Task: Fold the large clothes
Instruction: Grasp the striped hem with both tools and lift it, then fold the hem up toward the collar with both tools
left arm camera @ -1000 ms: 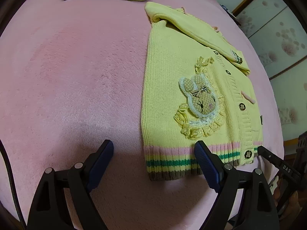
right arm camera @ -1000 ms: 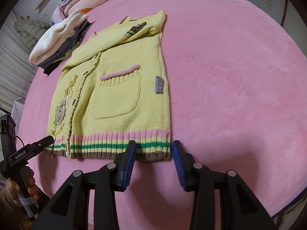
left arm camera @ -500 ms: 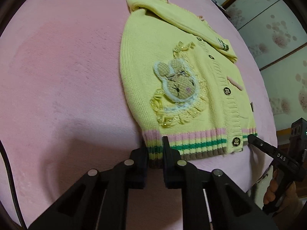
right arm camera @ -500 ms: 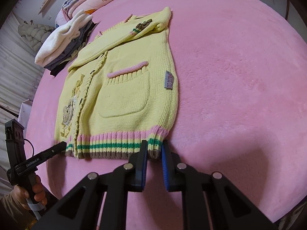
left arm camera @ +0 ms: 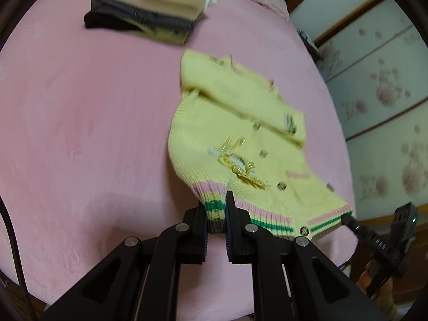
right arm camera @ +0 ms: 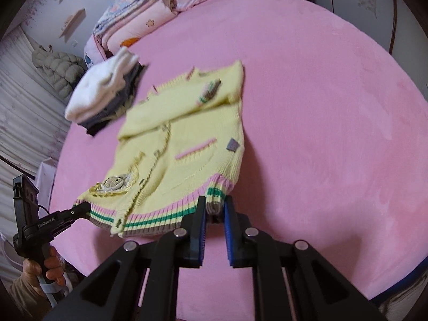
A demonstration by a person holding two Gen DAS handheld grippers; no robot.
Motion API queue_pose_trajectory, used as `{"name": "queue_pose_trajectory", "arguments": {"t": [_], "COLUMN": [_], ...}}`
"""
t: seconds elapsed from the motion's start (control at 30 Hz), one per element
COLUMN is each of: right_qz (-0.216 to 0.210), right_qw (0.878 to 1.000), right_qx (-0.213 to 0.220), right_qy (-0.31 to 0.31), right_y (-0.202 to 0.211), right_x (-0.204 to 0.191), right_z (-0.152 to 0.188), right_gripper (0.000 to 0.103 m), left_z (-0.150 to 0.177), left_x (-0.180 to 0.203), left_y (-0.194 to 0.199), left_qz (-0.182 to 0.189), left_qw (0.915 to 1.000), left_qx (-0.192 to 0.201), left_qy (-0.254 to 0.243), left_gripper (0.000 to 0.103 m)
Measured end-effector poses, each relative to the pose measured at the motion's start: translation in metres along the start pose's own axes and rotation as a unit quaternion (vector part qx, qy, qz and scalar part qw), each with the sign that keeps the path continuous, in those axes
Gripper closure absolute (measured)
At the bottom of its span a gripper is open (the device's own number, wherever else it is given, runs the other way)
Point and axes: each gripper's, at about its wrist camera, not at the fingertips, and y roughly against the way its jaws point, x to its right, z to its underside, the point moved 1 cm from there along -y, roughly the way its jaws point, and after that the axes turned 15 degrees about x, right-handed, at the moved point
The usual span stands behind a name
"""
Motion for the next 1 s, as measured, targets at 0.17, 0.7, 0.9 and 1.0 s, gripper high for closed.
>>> {"name": "queue_pose_trajectory", "arguments": {"t": [0.17,0.7,0.9,1.0], "right_qz": [-0.016,0.013,0.013,0.002], "right_qw": [1.0,1.0,1.0,0.999], "right_qx": [0.016,-0.02,-0.015,-0.017], "right_qy": [-0.009,-0.02,0.012,0.036], "right_y": [-0.006,-0.178,-0.19,-0.191], "right_x": [-0.01,0.004,0.008,0.009], "right_z": [-0.045,-0.147,-0.149,-0.148], "right_gripper": [0.092,0.086,0.07,0.067], "left_z": [-0.046,-0.138,-0.133,-0.132], "left_x": [0.009,0.005,-0.017,-0.02], "left_y": [-0.013,-0.16,-0.166,-0.164], "left_qz": [0.001,-0.058,-0.047,-0.037], "left_qw": [0.9985,0.9967,0.995,0.9965], "left_qx": [0.007,0.001,0.015,0.029], "left_qy": [0.053,0.057,0.086,0.068], "left_gripper": [0.095,0.059,0.036,0.035]}}
